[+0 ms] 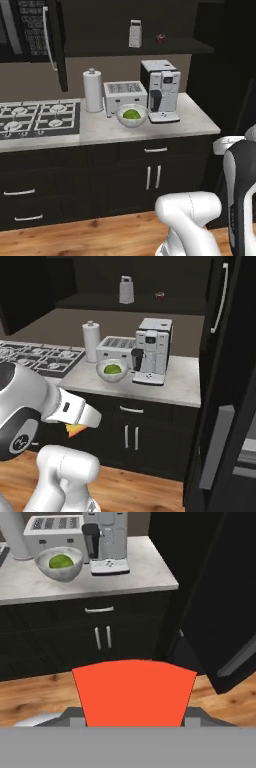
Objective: Pick the cheese from the fridge and the cheese grater from the cabinet and place them next to the salad bowl.
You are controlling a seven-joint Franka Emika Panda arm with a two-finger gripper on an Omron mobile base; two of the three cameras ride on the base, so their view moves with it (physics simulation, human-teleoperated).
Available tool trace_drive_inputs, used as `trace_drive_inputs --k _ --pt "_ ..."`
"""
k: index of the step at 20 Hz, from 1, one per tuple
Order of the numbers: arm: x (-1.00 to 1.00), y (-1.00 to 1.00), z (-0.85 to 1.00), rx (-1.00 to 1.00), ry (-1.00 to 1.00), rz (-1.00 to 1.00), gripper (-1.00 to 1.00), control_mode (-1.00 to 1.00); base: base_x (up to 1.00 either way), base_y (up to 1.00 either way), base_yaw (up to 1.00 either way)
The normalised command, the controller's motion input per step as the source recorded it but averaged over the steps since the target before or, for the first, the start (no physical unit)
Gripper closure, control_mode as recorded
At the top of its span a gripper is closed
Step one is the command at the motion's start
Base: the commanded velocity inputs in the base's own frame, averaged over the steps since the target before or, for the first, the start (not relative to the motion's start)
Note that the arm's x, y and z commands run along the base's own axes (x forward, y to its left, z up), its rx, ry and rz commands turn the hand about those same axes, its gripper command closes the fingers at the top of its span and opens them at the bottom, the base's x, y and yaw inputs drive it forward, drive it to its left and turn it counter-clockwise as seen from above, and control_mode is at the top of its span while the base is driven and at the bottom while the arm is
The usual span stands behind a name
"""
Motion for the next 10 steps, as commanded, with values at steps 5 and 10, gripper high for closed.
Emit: trace_drive_inputs --k 5,10 --pt "0.0 0.0 0.0 0.0 0.0 0.0 1.0 1.0 0.7 0.25 0.21" --pt "0.0 0.0 0.0 0.0 0.0 0.0 1.0 1.0 0.74 0.28 0.11"
